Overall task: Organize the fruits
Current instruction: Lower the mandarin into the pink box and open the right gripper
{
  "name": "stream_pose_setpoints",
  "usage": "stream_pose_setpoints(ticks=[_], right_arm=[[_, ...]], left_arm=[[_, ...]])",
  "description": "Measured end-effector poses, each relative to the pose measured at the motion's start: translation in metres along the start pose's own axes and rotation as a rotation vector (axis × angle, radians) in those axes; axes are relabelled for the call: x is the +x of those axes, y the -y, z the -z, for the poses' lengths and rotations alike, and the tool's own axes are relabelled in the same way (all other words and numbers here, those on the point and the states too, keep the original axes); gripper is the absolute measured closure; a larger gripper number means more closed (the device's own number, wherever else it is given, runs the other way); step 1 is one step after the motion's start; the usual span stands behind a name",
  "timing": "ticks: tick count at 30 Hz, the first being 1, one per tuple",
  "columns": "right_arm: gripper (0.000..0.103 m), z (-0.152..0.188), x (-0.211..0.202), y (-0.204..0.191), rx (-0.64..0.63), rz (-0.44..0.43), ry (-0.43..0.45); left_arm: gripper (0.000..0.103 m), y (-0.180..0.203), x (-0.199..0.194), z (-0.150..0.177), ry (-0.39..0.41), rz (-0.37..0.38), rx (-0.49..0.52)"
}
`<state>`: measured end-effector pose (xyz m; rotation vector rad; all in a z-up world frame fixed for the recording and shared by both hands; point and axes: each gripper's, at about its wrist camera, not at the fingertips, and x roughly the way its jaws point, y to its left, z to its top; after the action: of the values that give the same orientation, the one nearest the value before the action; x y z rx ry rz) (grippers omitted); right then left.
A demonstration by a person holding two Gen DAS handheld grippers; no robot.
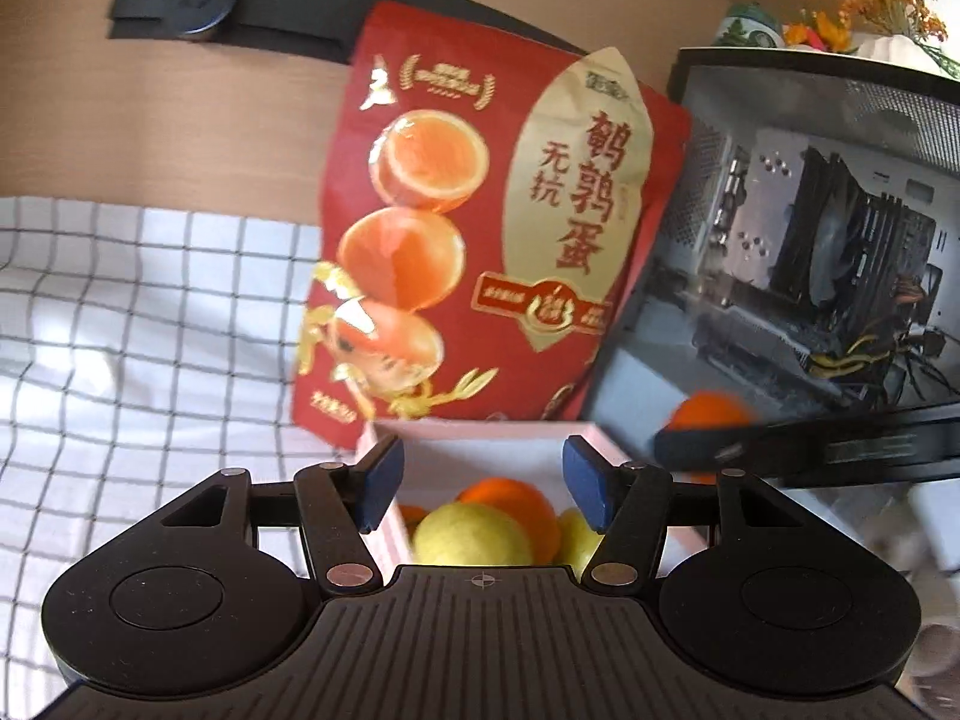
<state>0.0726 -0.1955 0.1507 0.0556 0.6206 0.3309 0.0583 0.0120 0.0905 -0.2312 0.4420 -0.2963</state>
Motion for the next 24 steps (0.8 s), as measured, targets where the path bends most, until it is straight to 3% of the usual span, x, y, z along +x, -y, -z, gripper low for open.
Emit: stream_pose_setpoints(ticks=[5,8,10,15,17,19,24], right_arm=[[0.058,0.021,0.065,0.009,0.107,-0.051,-0.157],[0.057,0.038,0.097,0.006,0.092,0.0,-0.183],[0.056,0.046,0.104,0.001,0.045,0.017,-0.146],[0.043,0.051,0.09,0.0,0.008,0.043,-0.114],[0.028,0.057,0.07,0.001,-0.001,0.042,-0.069],[0.022,0.066,0.048,-0.003,-0.021,0.058,-0.028],[0.018,0.107,0.018,-0.025,-0.093,0.026,-0.049]], left_arm=[[0.039,-0.007,-0.007,0.017,-0.04,-0.028,0.029],[0.039,-0.013,-0.009,0.028,-0.072,-0.058,0.024],[0.039,-0.016,-0.013,0.038,-0.094,-0.074,0.022],[0.039,-0.017,-0.036,0.071,-0.145,-0.115,0.049],[0.039,-0.016,-0.045,0.083,-0.158,-0.146,0.069],[0.039,-0.013,-0.051,0.092,-0.163,-0.183,0.103],[0.039,-0.017,-0.045,0.108,-0.23,-0.244,0.096]])
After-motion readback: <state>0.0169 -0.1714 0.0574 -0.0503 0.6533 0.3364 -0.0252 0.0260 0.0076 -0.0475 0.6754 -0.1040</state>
